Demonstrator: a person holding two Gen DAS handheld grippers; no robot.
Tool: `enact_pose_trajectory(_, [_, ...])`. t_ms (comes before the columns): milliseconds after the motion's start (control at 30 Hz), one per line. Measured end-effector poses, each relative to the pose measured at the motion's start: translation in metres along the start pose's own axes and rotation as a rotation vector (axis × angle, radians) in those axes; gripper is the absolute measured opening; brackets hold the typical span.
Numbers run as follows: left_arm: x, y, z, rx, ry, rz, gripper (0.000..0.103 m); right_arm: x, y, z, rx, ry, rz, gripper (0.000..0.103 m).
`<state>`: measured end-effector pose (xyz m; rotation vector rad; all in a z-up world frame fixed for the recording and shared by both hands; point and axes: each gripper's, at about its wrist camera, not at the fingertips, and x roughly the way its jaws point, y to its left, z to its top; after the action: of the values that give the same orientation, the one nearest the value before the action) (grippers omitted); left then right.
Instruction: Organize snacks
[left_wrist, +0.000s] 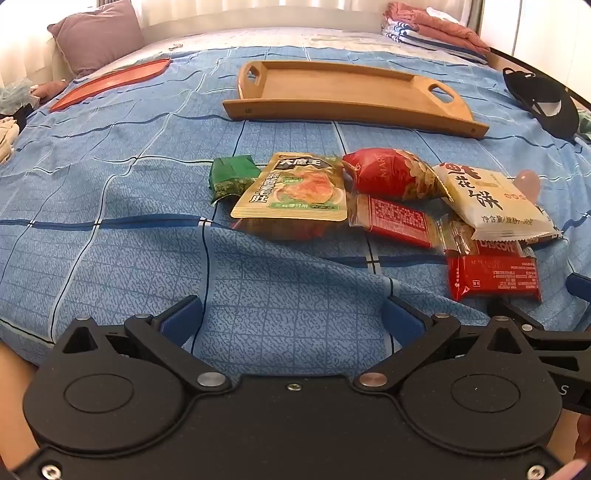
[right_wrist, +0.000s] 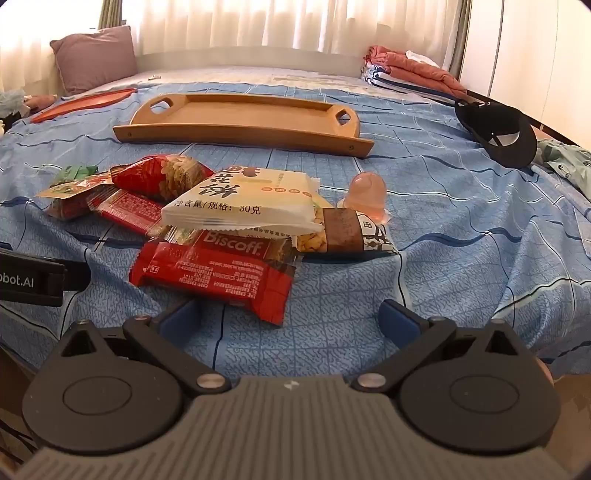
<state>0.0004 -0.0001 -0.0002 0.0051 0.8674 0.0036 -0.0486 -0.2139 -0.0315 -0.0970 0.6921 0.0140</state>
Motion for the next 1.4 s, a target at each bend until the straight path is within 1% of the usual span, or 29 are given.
enact_pose_trajectory(300, [-0.0007,0.0007,0.0000,0.000,-0.015,-0.001,0.103,0.0007,-0.0004,0.0012,0.004,0.004,0.005,0.103])
enact_pose_trajectory(1400, [-0.0009,0.0002,-0.0005,0.003,-0.018,0.002,0.103,0.0005,0.0007,0.0012,-0.003,0.009,0.000,0.103])
